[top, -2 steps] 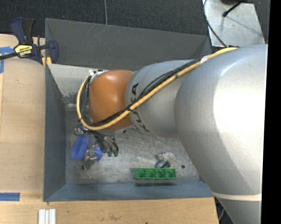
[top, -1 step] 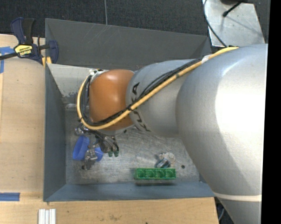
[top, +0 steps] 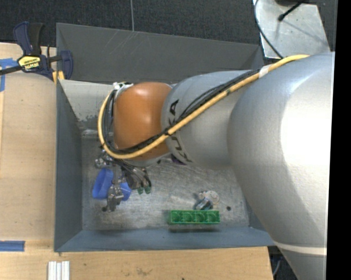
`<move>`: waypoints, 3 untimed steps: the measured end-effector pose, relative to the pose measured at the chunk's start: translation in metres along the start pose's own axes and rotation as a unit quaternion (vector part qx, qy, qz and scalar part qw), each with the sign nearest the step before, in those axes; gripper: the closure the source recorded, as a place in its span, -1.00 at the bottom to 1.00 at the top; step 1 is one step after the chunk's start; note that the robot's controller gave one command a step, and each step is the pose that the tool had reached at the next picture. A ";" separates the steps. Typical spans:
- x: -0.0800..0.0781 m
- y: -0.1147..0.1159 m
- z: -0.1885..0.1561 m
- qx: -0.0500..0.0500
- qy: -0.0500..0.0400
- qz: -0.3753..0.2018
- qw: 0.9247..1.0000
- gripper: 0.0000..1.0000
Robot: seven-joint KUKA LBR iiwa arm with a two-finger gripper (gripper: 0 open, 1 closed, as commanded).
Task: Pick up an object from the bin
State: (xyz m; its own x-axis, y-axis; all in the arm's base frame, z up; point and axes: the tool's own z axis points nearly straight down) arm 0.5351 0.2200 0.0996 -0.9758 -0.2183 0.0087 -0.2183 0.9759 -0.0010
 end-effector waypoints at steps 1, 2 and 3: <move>-0.001 0.000 -0.024 0.000 -0.003 0.000 1.000 1.00; -0.003 0.000 -0.039 -0.001 -0.007 0.000 1.000 1.00; -0.003 0.000 -0.047 -0.001 -0.008 0.000 1.000 1.00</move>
Offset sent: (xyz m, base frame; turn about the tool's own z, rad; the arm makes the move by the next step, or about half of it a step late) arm -0.0002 -0.0001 0.0405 0.0000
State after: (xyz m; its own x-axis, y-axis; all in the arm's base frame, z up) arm 0.5382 0.2210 0.1471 -0.9759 -0.2180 -0.0069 -0.2180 0.9759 0.0008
